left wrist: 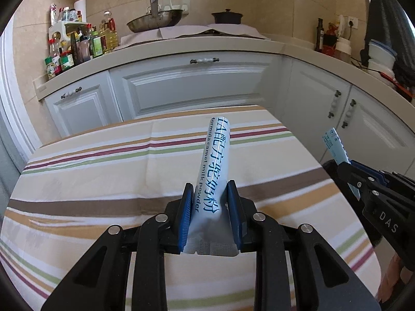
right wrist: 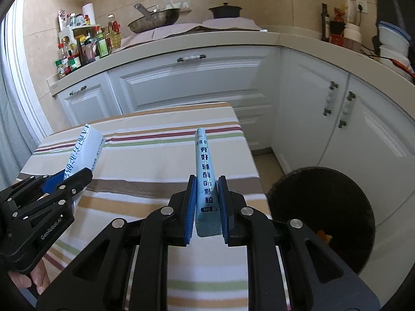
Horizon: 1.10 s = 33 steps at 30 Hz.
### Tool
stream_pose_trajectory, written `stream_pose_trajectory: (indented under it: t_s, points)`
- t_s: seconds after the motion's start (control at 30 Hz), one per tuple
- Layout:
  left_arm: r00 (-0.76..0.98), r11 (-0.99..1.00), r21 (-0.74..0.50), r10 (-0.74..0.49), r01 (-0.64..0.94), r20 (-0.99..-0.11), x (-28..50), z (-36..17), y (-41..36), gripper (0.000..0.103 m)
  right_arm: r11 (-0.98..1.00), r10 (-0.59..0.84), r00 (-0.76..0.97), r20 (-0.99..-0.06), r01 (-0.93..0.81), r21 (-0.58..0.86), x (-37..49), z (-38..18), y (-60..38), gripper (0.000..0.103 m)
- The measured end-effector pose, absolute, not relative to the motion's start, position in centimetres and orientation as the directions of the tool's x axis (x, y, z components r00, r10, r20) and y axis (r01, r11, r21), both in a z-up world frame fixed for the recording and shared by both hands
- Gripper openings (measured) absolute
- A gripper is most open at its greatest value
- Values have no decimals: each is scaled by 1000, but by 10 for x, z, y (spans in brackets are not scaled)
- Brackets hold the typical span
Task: Collect trash
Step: 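Carry both tubes over the black bin and open both tools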
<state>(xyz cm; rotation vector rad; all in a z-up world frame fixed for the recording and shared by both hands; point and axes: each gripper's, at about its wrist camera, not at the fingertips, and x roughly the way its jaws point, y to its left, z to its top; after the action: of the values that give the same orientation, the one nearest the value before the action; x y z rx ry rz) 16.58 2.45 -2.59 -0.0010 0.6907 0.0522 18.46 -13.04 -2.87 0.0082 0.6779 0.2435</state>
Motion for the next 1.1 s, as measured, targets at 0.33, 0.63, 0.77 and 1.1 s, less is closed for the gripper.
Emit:
stream_pose_trajectory:
  t_s: [0.33, 0.63, 0.77, 1.1]
  points:
    - [803, 999, 19, -19, 38, -596, 140, -11, -14, 27, 991, 131, 800, -586, -110, 70, 149, -19, -179, 16]
    - [812, 991, 18, -97, 131, -576, 136, -7, -56, 27, 998, 15, 823, -567, 18, 53, 134, -16, -230, 16]
    - [812, 985, 18, -131, 171, -568, 140, -6, -76, 27, 997, -22, 828, -561, 62, 53, 131, -16, -249, 16]
    - [821, 967, 15, -206, 253, -533, 145, 2, -119, 27, 989, -91, 840, -535, 139, 50, 128, -12, -288, 16]
